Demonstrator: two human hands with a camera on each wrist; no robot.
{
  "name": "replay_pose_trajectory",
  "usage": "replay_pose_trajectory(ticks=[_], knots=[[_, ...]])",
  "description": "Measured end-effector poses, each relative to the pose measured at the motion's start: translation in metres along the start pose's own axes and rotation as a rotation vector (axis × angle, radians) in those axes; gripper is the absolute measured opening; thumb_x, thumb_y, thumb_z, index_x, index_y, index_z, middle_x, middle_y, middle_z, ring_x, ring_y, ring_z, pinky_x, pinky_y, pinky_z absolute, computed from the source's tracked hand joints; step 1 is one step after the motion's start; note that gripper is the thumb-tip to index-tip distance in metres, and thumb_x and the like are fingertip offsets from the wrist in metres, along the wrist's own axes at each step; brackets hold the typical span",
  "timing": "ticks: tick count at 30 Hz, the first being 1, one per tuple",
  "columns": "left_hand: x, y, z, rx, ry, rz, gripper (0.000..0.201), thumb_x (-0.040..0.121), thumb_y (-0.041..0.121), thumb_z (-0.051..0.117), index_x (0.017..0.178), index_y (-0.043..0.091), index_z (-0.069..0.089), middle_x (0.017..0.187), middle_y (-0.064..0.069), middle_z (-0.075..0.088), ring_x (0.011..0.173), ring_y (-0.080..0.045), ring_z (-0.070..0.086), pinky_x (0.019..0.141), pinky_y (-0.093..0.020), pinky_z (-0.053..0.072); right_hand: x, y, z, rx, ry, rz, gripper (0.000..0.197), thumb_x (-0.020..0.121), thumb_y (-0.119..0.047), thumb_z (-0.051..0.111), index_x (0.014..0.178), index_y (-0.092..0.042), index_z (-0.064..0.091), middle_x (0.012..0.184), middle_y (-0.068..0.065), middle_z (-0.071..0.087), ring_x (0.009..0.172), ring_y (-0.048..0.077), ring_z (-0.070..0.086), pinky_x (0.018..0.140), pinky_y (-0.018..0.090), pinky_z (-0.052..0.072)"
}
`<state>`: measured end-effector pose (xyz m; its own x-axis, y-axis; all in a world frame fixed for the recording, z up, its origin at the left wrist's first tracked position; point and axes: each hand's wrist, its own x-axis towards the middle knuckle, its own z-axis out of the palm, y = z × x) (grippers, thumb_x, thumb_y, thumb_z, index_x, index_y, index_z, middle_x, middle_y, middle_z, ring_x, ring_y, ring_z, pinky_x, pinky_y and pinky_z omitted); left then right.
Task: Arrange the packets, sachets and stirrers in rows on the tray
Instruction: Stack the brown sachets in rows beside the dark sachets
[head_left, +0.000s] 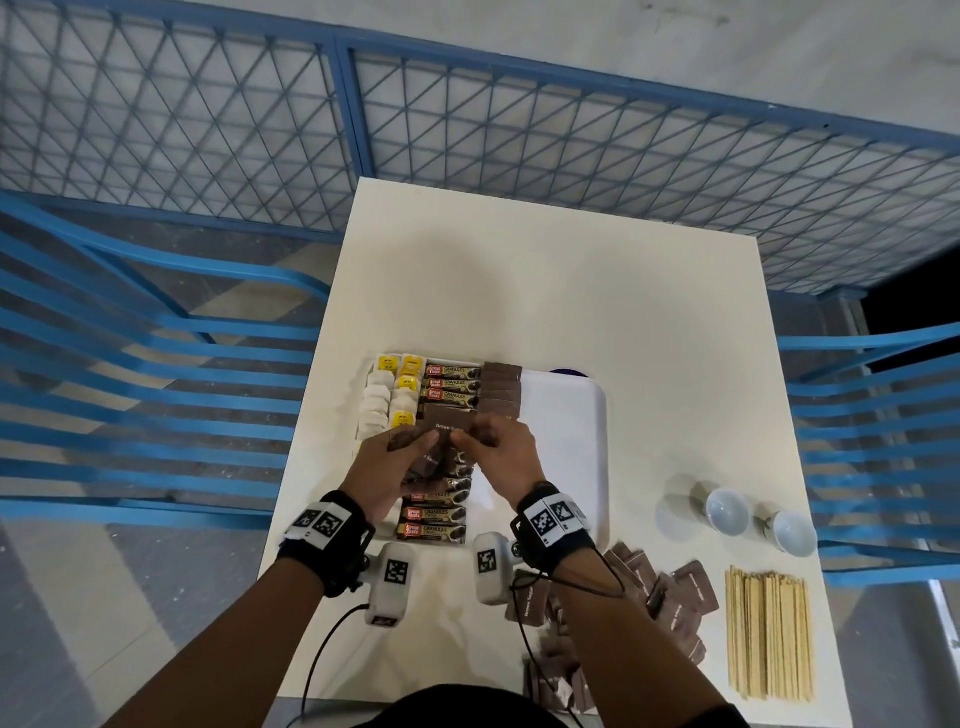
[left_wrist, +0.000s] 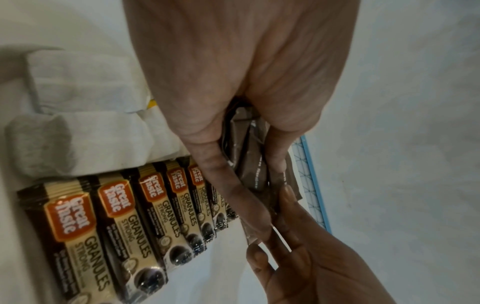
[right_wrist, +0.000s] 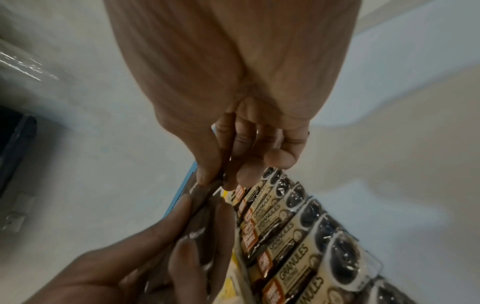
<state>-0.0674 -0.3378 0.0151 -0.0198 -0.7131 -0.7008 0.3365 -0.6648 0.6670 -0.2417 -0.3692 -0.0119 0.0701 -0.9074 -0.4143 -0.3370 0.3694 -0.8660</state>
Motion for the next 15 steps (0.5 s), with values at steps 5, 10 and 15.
replay_pose_trajectory(ticks=[5,10,15], knots=[[-0.001,0.0,-0.004,-0.003,0.0,-0.046,0.02,0.095,0.003,0.065,0.115,-0.001,0.066,0.099,-0.027,0.072,0.088,-0.04,0.069,0.075,-0.051,0.063,0.006,0.012,-0.024,-0.076,0.195,0.056,0.017,0.084,-0.029,0.079,0.094,-0.022,0.067,0.086,-0.002,0.071,0.078,0.02,0.068,0.073,0.024,0.051],[-0.001,0.001,-0.009,-0.004,-0.005,-0.064,0.025,0.092,-0.011,0.055,0.114,-0.004,0.065,0.101,-0.029,0.07,0.097,-0.045,0.07,0.072,-0.047,0.062,0.013,0.028,-0.04,-0.245,0.247,0.102,0.016,0.085,-0.024,0.078,0.098,-0.015,0.074,0.083,-0.004,0.068,0.076,0.011,0.06,0.068,0.005,0.043],[0.001,0.001,-0.009,0.002,0.017,-0.069,0.023,0.092,-0.013,0.054,0.11,-0.004,0.066,0.105,-0.03,0.07,0.094,-0.043,0.072,0.07,-0.047,0.062,0.02,0.03,-0.036,-0.28,0.267,0.13,0.013,0.082,-0.023,0.08,0.089,-0.018,0.071,0.078,-0.006,0.069,0.072,0.009,0.061,0.063,0.001,0.039]])
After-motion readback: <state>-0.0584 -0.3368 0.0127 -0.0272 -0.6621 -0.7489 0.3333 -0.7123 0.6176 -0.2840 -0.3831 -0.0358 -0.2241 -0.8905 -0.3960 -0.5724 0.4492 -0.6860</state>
